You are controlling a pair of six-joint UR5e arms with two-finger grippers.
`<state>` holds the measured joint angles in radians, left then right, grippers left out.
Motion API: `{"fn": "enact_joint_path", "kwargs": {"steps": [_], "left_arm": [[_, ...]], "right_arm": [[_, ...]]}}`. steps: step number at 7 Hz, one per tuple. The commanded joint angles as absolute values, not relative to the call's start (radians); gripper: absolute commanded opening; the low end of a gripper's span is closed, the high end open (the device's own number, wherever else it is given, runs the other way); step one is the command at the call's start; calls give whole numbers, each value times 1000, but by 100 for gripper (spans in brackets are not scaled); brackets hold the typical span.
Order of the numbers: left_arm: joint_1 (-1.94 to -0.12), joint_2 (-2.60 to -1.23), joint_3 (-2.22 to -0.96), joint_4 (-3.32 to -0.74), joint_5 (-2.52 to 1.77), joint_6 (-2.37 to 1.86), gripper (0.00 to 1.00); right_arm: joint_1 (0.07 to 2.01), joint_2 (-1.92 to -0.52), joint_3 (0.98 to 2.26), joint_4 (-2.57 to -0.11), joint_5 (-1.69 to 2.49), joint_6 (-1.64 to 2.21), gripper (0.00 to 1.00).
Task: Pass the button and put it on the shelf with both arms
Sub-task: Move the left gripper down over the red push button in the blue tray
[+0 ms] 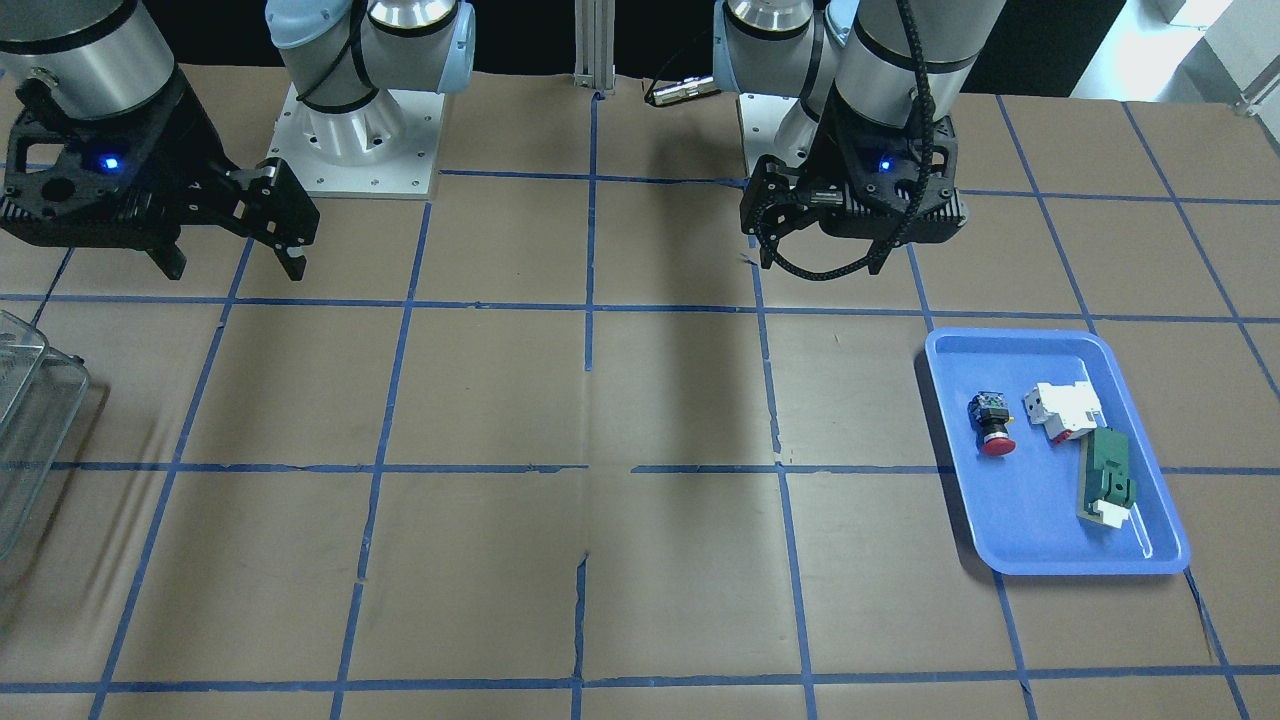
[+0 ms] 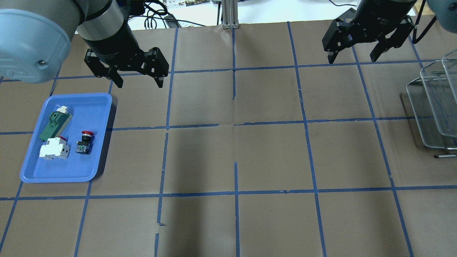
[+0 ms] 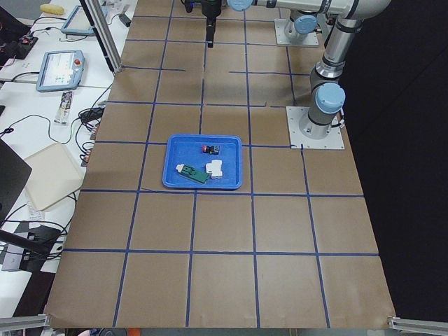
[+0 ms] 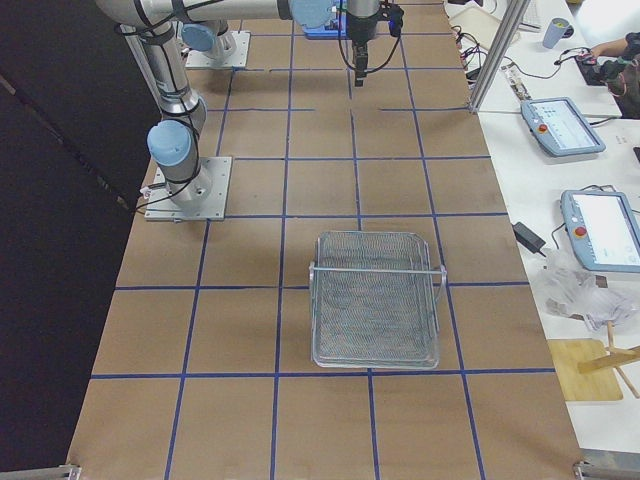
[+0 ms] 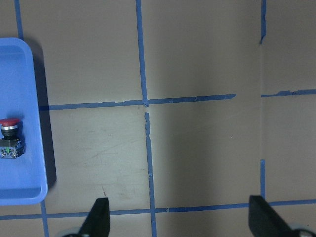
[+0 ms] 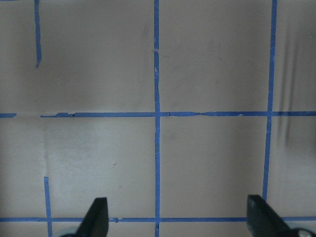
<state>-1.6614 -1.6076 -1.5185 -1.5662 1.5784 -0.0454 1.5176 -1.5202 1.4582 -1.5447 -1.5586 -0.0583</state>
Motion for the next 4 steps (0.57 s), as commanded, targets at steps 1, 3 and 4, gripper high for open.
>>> {"fn": "enact_joint_path", "kwargs": {"steps": [1, 3, 4], "left_arm": [[-1660, -1606, -1520, -1569, 1580, -44, 100], [-1608, -1608, -1520, -1563, 1580, -2, 100], [-1550, -1608, -1522, -1566, 1575, 74, 100]], "right_arm": [[1517, -1520, 1459, -1545, -1560, -58, 100], [1517, -1520, 1457, -1545, -1560, -58, 100], [1517, -1520, 1459, -1545, -1560, -58, 100]]}}
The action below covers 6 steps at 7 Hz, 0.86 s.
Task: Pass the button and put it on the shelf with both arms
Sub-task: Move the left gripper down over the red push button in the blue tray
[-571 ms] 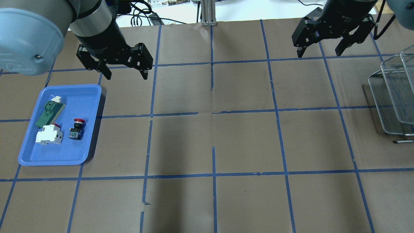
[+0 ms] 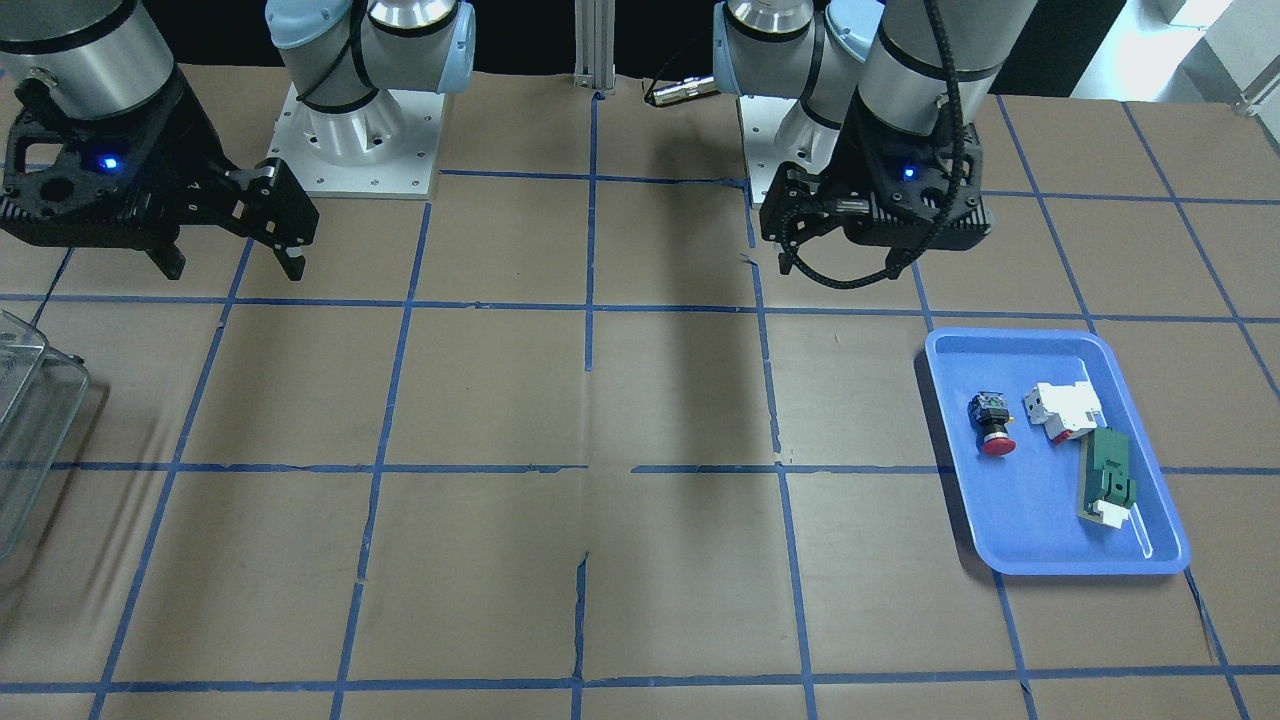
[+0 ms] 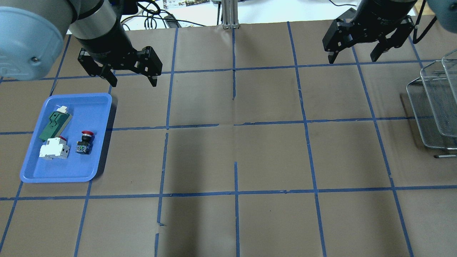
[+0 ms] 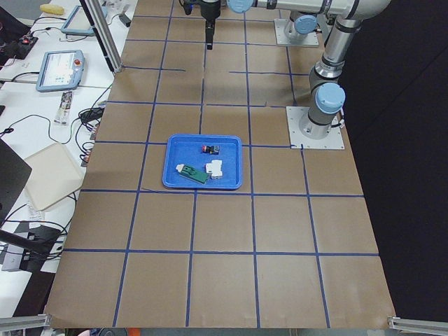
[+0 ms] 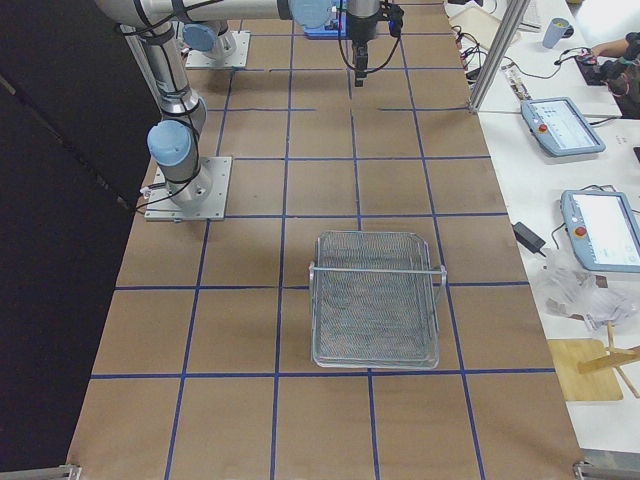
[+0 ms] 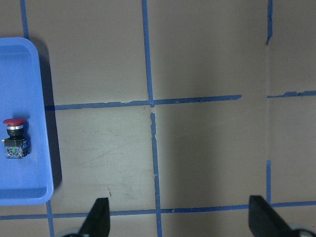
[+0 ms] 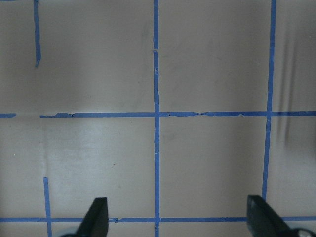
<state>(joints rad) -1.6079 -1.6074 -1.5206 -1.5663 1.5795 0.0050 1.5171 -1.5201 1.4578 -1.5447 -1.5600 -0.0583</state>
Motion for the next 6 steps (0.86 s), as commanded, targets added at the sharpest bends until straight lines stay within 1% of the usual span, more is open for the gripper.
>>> {"fn": "enact_joint_path", "kwargs": {"steps": [1, 3, 4, 5, 6], "left_arm": [[-1495, -1608, -1526, -1566, 1580, 116, 100], [-1335, -1611, -1577, -1527, 1577, 344, 100], [-1266, -1627, -1630, -1417, 1575, 392, 100], [-1197, -1643, -1711, -1279, 1563, 497, 100], [-1172, -1655, -1823, -1091, 1546, 518, 100]], "right_arm": [[1519, -1520, 1457, -1545, -1559, -58, 100], [1519, -1520, 1457, -1545, -1559, -58, 100], [1519, -1520, 1457, -1545, -1559, -58, 100], [1519, -1520, 1457, -1543, -1560, -58, 100], [1519, -1520, 1457, -1545, -1560, -58, 100]]}}
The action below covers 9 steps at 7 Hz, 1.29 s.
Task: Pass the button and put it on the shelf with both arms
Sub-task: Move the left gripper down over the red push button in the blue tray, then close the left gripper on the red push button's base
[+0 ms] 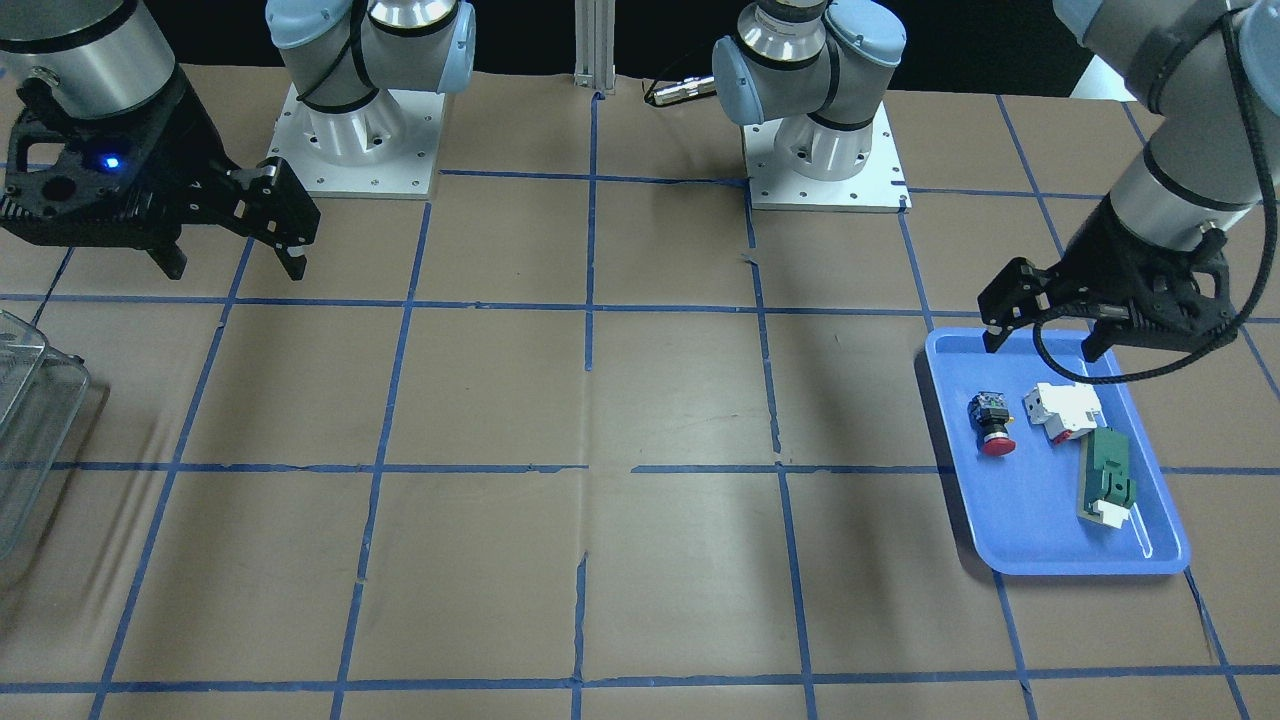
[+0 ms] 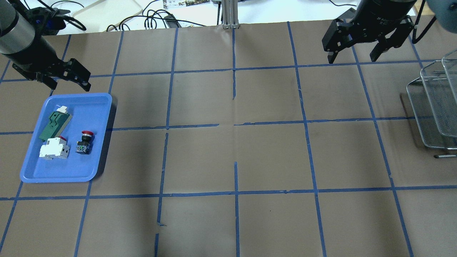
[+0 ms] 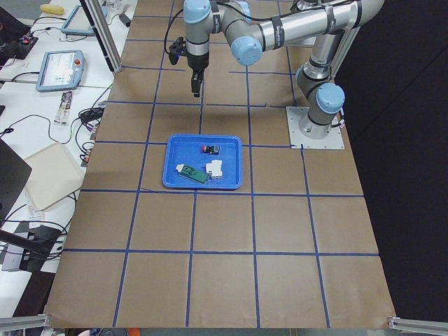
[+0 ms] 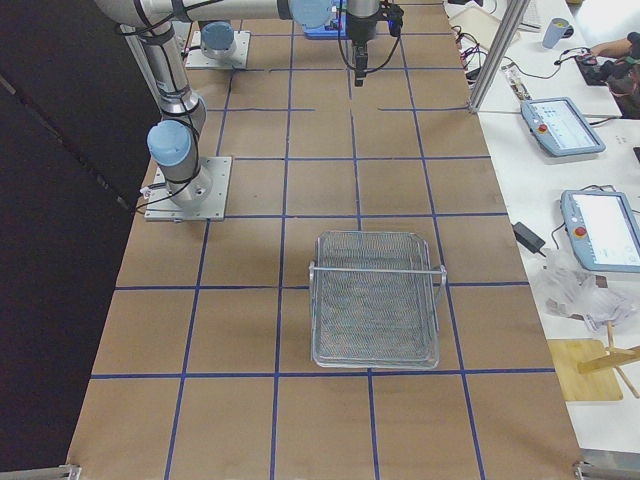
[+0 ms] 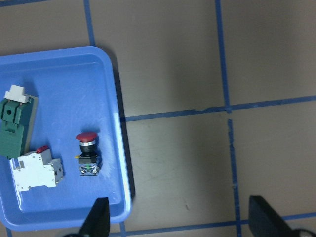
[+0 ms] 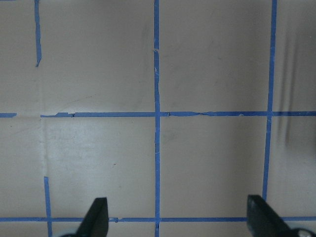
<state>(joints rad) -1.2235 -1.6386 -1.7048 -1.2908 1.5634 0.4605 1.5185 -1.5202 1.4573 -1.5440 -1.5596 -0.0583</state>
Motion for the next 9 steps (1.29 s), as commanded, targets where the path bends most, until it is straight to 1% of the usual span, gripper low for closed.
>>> {"fn": "enact_joint_path", "kwargs": {"steps": [1, 2, 3, 4, 7, 8, 9], "left_arm": [[-1149, -1664, -1941, -969, 1501, 520, 100], [-1099, -1680, -2057, -894, 1503, 528, 100], [-1039, -1681, -2154, -771, 1502, 660, 100], [-1001, -1690, -2193, -755, 1500, 742, 100], [-951, -1703, -2241, -704, 1486, 707, 100], [-950, -1729, -2238, -669, 1483, 712, 100], [-946, -1745, -2230, -669, 1483, 716, 98]], "right_arm": [[1519, -1520, 1459, -1545, -1560, -58, 100], [1519, -1520, 1457, -1545, -1559, -58, 100], [1519, -1520, 1457, -1546, -1559, -58, 100], [1519, -1520, 1457, -1545, -1560, -58, 100], [1519, -1520, 1457, -1545, -1559, -58, 100], [1519, -1520, 1457, -1545, -1559, -58, 100], [1519, -1520, 1457, -1545, -1559, -58, 100]]}}
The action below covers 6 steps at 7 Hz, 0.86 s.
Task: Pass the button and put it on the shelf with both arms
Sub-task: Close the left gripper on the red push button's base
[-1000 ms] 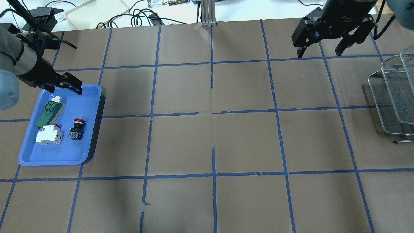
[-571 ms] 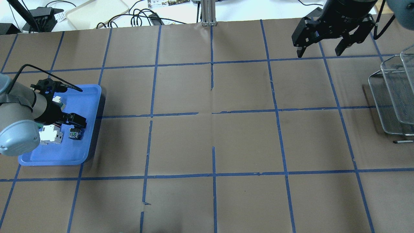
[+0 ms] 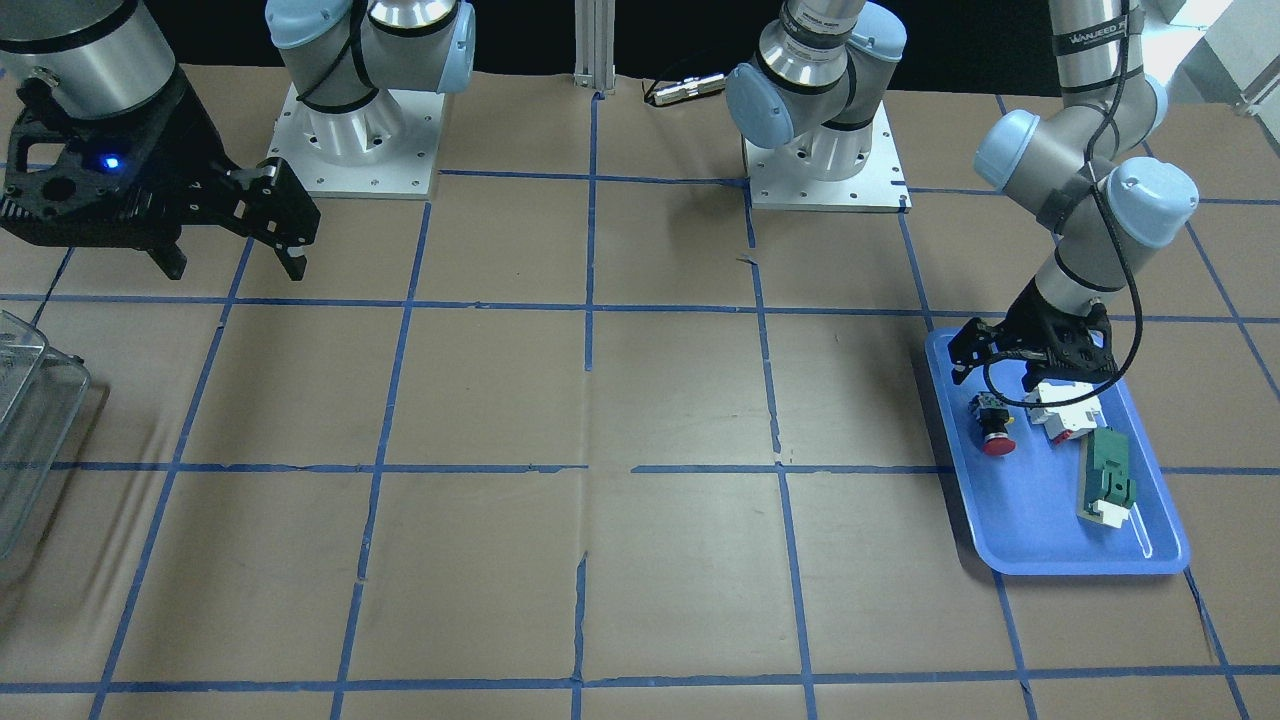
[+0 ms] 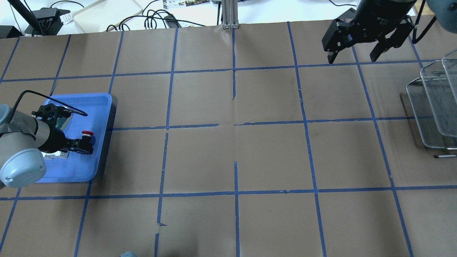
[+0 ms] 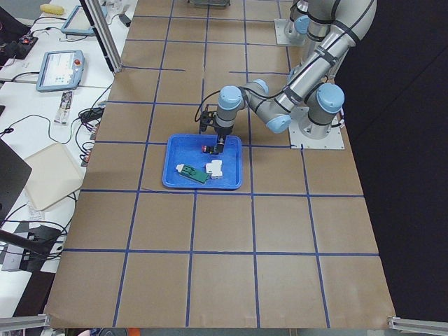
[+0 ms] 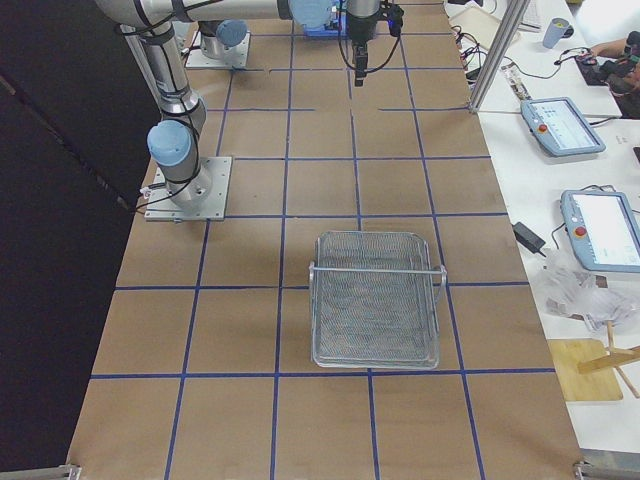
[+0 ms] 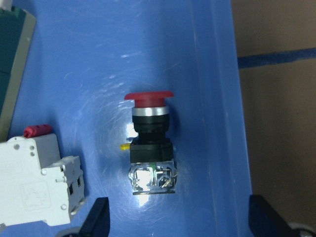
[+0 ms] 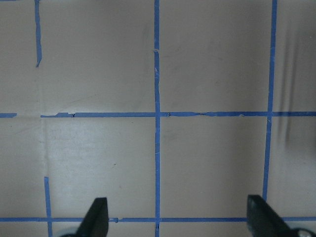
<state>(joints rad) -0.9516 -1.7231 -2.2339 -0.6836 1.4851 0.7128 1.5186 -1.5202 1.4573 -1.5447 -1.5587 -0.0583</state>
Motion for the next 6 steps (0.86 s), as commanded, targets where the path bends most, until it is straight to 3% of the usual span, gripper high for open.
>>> {"fn": "enact_joint_path", "kwargs": {"steps": [1, 6], "left_arm": [[-943, -1761, -2229, -666, 1485, 716, 95], [-945, -1835, -2206, -604, 1480, 716, 88]], "right_arm": [[1519, -1519, 1457, -1545, -1560, -58, 100], [1519, -1520, 1459, -1545, -1559, -58, 100]]}}
